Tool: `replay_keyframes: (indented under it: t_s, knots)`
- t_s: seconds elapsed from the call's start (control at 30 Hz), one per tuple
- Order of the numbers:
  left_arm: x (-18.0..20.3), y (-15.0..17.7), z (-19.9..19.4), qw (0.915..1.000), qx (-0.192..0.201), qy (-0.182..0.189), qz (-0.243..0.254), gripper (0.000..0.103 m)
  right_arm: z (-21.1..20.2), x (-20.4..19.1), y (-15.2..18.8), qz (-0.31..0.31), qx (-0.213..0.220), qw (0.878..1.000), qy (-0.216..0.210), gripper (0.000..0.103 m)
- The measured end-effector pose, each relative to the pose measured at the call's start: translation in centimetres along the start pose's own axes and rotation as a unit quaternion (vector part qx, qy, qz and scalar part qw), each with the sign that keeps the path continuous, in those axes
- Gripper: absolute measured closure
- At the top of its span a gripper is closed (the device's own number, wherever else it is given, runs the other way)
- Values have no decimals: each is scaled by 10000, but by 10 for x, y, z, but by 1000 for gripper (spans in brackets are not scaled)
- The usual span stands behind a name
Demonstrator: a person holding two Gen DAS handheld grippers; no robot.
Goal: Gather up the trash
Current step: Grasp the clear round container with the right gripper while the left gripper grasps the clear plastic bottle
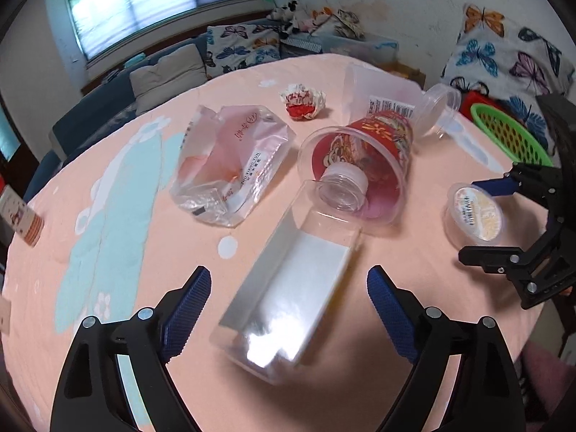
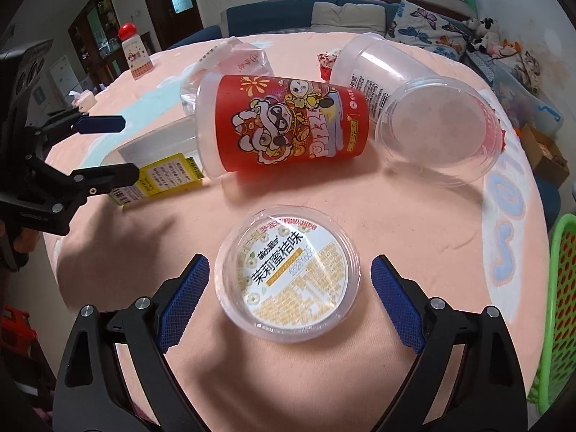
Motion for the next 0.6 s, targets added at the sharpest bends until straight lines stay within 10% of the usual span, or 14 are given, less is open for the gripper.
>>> replay_keyframes:
  t_s: [0.6]
  knots:
    - [15, -10, 45, 9975, -407, 241, 521, 24, 2, 2, 1, 57, -32, 10000, 45, 32]
Point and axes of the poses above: each gripper's, at about its wrist camera, not at the fingertips, and z roughly the way its jaws point, x to its right, y to its underside, the point moved 6 cm from there along z, roughly the way its jaws point, and after that the axes turned 9 degrees about -y, right-handed, at the moved point
